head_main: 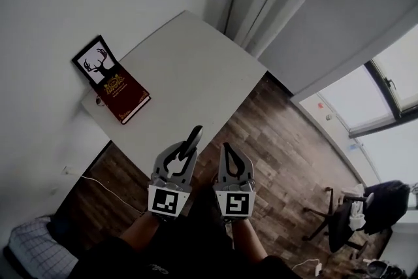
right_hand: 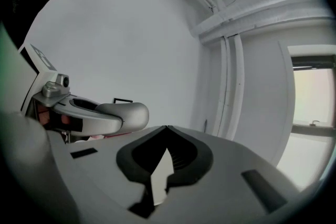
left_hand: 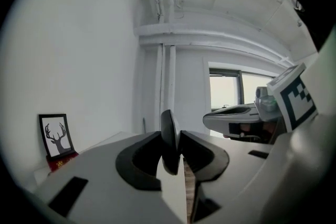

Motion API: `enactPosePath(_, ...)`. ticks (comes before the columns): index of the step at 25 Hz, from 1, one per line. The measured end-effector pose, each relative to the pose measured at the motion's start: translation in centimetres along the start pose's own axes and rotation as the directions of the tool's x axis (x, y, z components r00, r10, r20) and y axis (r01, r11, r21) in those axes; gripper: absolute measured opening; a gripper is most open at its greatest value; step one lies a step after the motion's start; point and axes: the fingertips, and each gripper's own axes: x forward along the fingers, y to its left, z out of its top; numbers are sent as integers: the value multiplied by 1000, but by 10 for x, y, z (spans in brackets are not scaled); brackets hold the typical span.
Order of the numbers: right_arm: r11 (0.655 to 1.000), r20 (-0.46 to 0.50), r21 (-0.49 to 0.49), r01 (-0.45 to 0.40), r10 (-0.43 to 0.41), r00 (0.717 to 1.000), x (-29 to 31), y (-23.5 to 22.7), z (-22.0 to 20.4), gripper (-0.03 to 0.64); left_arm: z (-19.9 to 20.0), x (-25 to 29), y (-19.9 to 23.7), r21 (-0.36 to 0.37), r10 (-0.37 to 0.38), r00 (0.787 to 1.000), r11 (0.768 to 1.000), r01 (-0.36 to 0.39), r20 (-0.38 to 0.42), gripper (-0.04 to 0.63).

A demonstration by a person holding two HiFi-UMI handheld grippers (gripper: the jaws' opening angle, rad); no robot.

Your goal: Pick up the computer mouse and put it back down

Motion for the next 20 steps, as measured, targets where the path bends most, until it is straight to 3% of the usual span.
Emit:
enactPosePath(5,984,23,-48,-169,171,985,18,-53,-12,20,3,49,-20,-18,167,986,986,-167,-8,114)
enactPosePath(9,967,45,-64,-246,249,967,26,-106,-16,20,11,85,-44,-42,270,963,962,-270,-22,114)
enactPosePath(13,965,54,-33,-262,264,963,29,-144,-23,20,21,109,-60,-2,306,952,952,-306,-26,114)
enactPosePath(20,959,85,-17,-281,282,956,41,-172,-28,20,22,141,-68,-19,322,946,946,-323,-42,114)
